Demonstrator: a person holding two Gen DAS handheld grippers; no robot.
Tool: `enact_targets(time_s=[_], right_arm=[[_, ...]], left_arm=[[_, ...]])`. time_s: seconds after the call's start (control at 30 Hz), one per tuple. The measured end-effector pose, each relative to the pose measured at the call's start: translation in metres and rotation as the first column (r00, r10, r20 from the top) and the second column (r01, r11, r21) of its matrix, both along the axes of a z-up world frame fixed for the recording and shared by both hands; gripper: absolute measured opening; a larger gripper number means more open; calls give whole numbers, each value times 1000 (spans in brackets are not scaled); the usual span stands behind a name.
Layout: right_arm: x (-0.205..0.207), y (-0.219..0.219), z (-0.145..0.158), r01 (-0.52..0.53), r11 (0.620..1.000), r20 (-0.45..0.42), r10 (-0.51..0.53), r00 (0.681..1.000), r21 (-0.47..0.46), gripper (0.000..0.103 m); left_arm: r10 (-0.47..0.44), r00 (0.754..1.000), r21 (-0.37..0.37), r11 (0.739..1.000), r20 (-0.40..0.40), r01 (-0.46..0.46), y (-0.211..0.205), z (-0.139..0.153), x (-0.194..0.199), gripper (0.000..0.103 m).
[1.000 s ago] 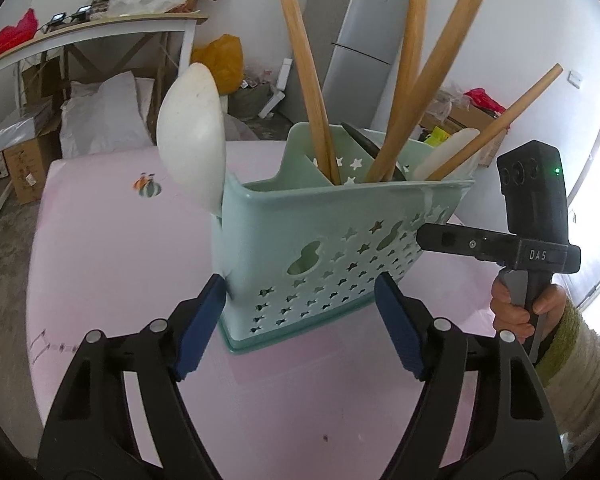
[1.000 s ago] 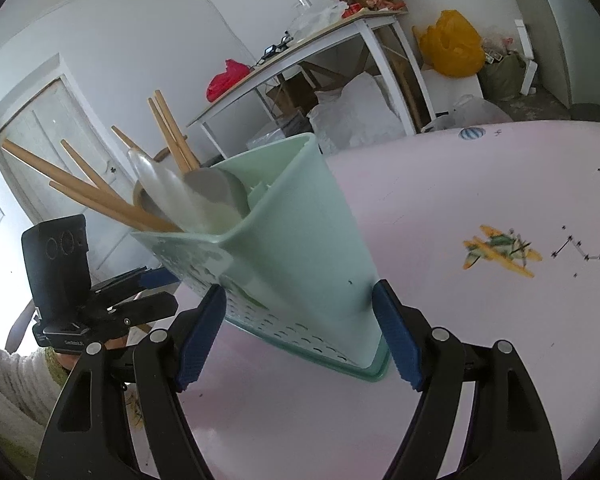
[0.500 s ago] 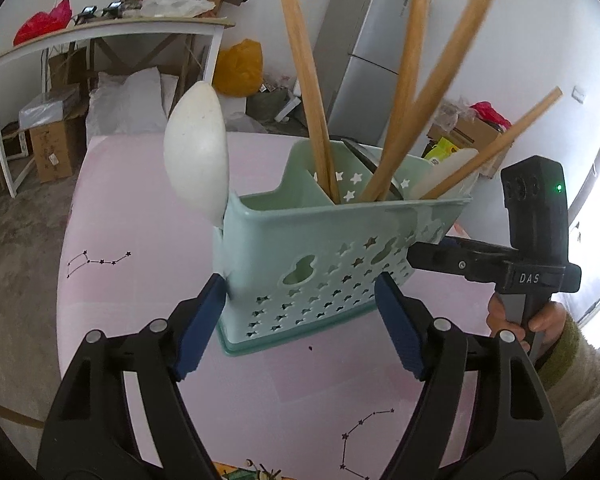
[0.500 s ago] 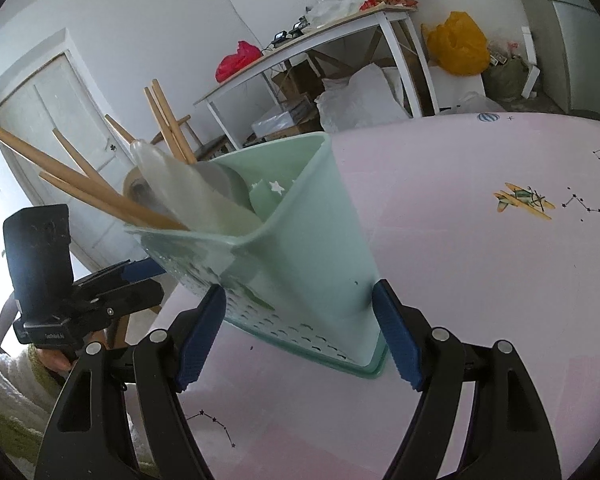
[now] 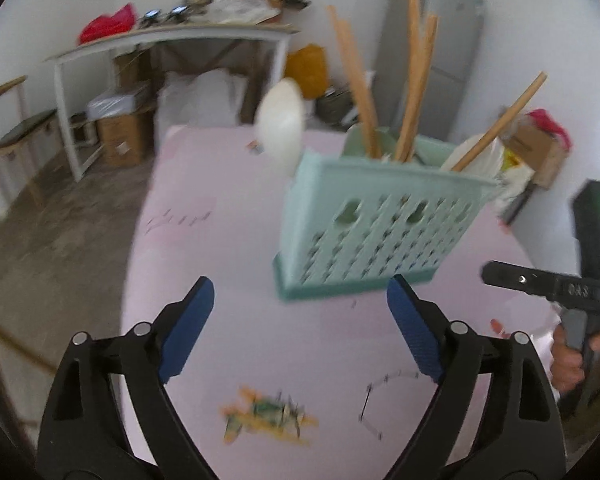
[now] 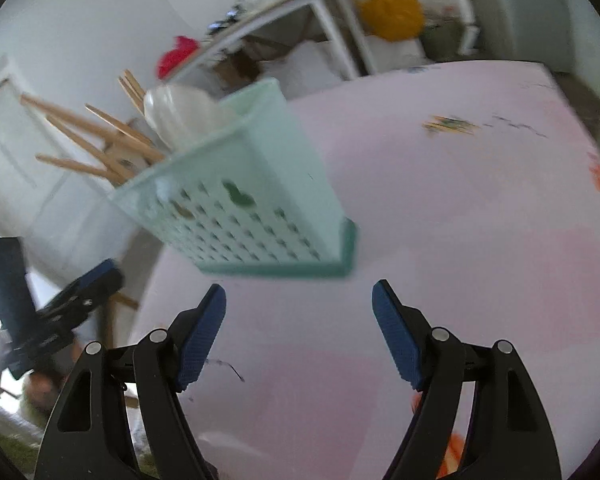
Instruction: Organize utensils
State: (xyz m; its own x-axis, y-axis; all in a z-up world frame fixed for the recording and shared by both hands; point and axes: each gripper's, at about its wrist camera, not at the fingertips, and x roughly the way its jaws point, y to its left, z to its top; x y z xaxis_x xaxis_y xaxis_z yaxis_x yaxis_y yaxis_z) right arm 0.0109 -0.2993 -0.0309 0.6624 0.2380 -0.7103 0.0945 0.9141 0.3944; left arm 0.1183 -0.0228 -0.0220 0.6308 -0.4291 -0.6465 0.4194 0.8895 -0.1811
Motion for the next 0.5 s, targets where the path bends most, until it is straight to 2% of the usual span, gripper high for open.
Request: enact_targets(time_s=[0.1,0.17,0.33,0.5], right_arm=[[-18,18,0,103,990,-45,-108,993,-94,77],[-25,31,0,133,979,-59,-144,988,-157,79],[-38,70,13,157,926,-9,-170,985,-345,90],[-48,88,27,185,882,51,-181,982,-434,96]], left_arm=[[85,994,19,996,-75,-84,10,-1,-9,90],[120,989,25,993,-87,-119,14,3,-12,92],[197,980,102,975,7,-196,15,15,-35,94],[240,970,166,956,46,-244,12,27,-44,94]])
